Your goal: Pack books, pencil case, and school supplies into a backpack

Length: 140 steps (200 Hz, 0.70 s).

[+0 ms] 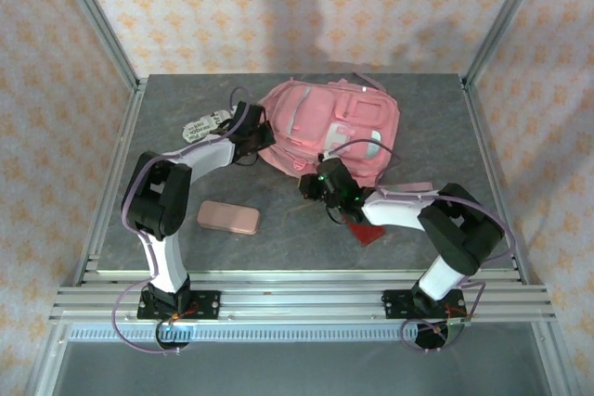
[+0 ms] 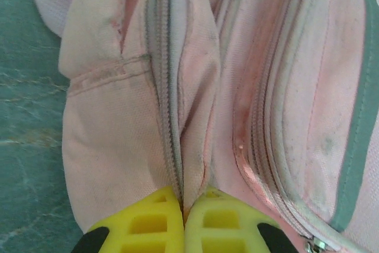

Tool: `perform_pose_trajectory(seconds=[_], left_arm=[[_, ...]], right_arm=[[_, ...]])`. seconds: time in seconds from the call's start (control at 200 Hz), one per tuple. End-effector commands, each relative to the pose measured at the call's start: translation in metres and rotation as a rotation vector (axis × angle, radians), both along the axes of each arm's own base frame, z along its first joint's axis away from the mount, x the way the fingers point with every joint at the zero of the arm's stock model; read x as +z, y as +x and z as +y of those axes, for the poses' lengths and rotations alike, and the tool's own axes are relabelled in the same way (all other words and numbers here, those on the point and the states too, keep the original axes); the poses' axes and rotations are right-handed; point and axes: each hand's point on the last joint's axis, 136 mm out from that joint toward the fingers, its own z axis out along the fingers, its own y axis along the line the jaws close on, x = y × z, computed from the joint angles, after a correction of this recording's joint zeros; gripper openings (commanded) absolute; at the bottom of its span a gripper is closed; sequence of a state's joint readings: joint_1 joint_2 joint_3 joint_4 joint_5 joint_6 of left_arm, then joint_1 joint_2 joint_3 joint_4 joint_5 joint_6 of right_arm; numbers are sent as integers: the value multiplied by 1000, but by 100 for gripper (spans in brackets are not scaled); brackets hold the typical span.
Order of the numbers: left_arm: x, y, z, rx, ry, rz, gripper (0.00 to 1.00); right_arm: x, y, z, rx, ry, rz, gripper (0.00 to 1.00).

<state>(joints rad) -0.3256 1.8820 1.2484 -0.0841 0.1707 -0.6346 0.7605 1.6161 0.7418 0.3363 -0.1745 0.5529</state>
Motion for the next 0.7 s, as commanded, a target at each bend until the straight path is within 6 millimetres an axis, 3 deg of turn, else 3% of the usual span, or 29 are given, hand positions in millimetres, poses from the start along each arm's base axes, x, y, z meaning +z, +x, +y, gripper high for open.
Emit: perform_pose_trajectory(seconds=[0.0, 0.135, 0.265, 0.435, 0.556, 0.696], left_arm=[[21, 7, 15, 44, 26, -69, 20], [33, -6, 13, 33, -14, -98, 43], [45, -23, 2, -3, -80, -136, 45], [57, -44, -32, -100, -128, -171, 46], [54, -56, -59, -169, -134, -167, 46], [45, -67, -92, -236, -131, -141, 47]], right_arm=[[28, 0, -1, 24, 12, -42, 37], [54, 5, -38, -70, 63, -40, 46], [67, 12, -74, -155, 100, 8, 52], [79, 21, -105, -258, 152, 12, 69], [79, 27, -102, -247, 214, 30, 63], [58, 36, -104, -277, 168, 79, 49]])
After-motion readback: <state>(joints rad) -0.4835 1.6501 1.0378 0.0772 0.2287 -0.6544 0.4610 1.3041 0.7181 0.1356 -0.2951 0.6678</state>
